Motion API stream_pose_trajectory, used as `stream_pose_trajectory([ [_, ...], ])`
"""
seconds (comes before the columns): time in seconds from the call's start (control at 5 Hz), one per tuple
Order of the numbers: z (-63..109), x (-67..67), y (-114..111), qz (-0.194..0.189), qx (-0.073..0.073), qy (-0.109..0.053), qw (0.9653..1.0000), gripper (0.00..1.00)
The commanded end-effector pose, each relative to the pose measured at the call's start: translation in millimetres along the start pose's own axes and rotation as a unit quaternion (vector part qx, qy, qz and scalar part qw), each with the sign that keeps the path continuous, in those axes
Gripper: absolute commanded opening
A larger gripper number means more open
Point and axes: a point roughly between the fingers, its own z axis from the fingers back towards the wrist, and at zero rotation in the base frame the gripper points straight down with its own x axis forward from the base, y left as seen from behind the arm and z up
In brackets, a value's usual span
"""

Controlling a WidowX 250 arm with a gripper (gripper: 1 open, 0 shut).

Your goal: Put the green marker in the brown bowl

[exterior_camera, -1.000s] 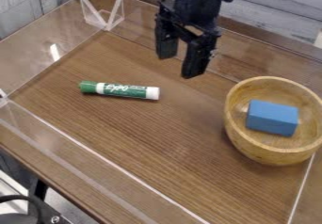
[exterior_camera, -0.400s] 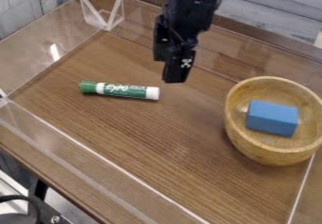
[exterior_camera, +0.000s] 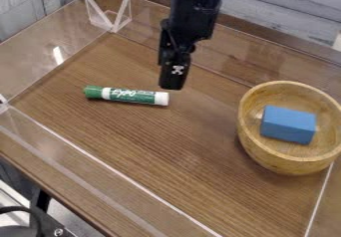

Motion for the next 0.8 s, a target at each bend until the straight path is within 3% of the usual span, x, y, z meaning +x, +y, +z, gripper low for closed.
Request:
stream_pose_trajectory([
  [0.0, 4.3, -11.9, 12.7, -0.060, 0.027, -0.003, 0.9979, 1.00],
  [0.2, -2.0, -23.6, 18.2, -0.092, 0.032, 0.000, 0.9953, 1.00],
  [0.6, -16.7, -33.3, 19.4, -0.084, 0.029, -0.007, 0.9960, 1.00],
])
